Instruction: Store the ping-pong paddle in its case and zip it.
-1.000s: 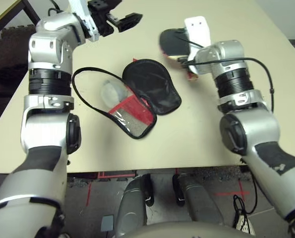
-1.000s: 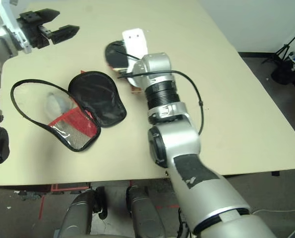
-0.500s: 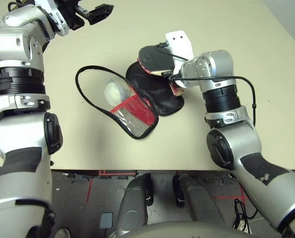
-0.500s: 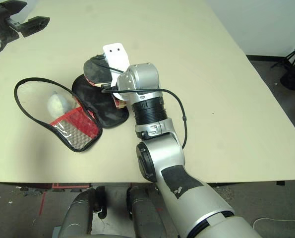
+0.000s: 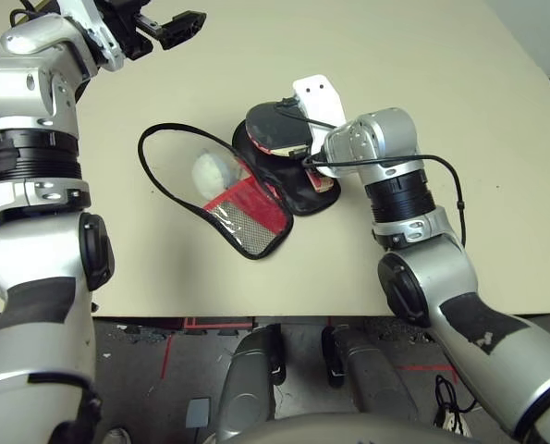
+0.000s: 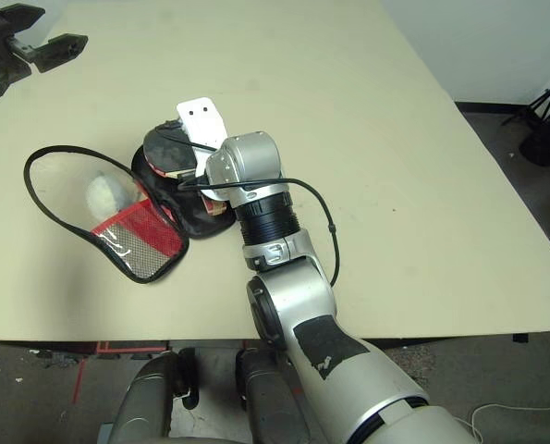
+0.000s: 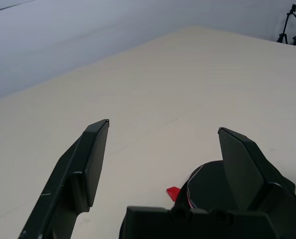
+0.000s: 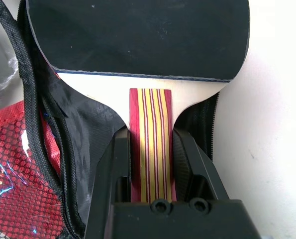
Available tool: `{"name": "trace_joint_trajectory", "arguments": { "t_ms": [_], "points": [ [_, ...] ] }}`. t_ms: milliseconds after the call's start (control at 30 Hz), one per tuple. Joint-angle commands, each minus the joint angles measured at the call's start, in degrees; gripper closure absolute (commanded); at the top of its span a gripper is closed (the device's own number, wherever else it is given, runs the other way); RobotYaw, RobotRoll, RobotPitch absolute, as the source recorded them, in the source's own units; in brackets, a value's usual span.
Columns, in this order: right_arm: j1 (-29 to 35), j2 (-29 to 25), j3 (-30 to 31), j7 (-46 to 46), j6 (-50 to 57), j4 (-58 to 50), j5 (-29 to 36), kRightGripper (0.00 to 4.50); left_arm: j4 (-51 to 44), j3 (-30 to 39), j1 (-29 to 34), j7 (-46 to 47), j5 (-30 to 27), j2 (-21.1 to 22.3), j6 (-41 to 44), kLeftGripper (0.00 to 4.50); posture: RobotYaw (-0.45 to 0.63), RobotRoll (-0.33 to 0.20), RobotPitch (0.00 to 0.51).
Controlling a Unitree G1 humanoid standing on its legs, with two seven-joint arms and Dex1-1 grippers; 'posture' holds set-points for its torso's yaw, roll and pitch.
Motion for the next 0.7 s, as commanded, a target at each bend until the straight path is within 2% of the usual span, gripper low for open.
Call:
{"name": "trace_joint_trajectory", "arguments": {
  "t_ms": [33, 700],
  "points": [
    [0.41, 0.88, 0.87, 0.57, -1.83, 0.52, -0.05, 3.35, -0.41, 0.49, 0.81, -0.04, -0.06, 0.37, 0.58, 0.00, -0.06, 0.000, 0.179],
    [1.91, 2.22, 4.55, 2.36, -6.07, 4.04, -0.20, 3.35, -0.14, 0.72, 1.51, -0.25, 0.08, 1.23, 0.85, 0.00, -0.03, 0.000, 0.194]
  ]
}}
